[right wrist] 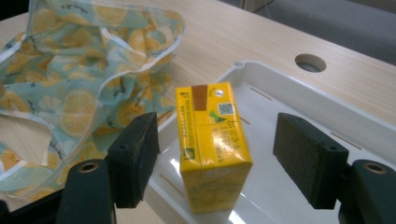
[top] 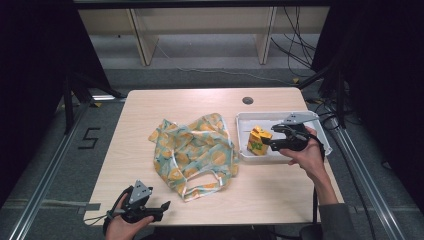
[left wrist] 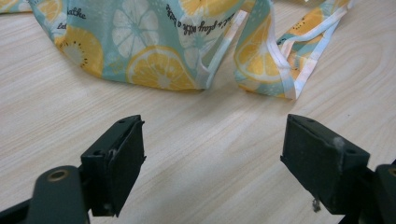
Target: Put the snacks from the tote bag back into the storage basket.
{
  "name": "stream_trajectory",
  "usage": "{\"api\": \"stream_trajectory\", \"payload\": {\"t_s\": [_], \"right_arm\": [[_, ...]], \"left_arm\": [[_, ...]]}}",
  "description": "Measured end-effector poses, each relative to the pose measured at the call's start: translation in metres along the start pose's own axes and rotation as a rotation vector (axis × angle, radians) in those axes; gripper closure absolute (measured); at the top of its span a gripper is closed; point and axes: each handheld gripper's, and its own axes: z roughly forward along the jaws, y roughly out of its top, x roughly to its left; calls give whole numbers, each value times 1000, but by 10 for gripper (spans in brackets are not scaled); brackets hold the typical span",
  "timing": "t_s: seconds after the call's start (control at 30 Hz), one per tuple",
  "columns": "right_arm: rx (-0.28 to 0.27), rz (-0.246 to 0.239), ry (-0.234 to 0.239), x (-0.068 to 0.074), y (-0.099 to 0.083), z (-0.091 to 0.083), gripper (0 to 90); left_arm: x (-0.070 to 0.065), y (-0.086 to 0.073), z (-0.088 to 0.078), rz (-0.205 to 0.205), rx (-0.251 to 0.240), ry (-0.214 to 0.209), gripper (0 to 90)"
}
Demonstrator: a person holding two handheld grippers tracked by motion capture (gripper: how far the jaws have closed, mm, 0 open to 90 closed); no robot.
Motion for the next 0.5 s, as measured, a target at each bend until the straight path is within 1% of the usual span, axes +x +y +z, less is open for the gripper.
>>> {"api": "stream_trajectory", "payload": {"t_s": [0.03,0.07,0.1,0.13,0.17,0.2,0.23,0.27,0.3,0.33,0.37,0.4,0.5], "right_arm": [[-7,3,-6,1,0,-2,325],[-12,-15,-9,1,0,-5,331],[-7,-5,-3,3,0,-8,342],[-18,-21,-8,4,0,-10,345],[-30,-22,-12,5,-1,-11,346],[-30,-22,-12,5,-1,-11,346],[-18,-18,-8,10,-1,-15,354],[-20,-39,-10,10,-2,-16,366],[-20,-39,-10,10,-2,-16,366],[-16,-48,-12,14,-4,-17,391],[-32,-62,-14,14,-4,-16,406],[3,-34,2,17,-5,-19,417],[0,-48,1,19,-6,-20,430]], "left_arm": [[0,0,0,0,-1,-1,205],[0,0,0,2,1,-1,205],[0,0,0,0,0,-1,205],[0,0,0,0,0,-1,205],[0,0,0,1,5,-3,205],[0,0,0,1,5,-3,205],[0,0,1,0,-5,-4,205],[0,0,0,1,-1,-2,205],[0,0,0,1,-1,-2,205],[-1,0,1,-12,-8,-1,205],[0,0,1,10,-5,5,205],[0,0,0,5,-6,2,205],[0,0,0,7,-6,1,205]]}}
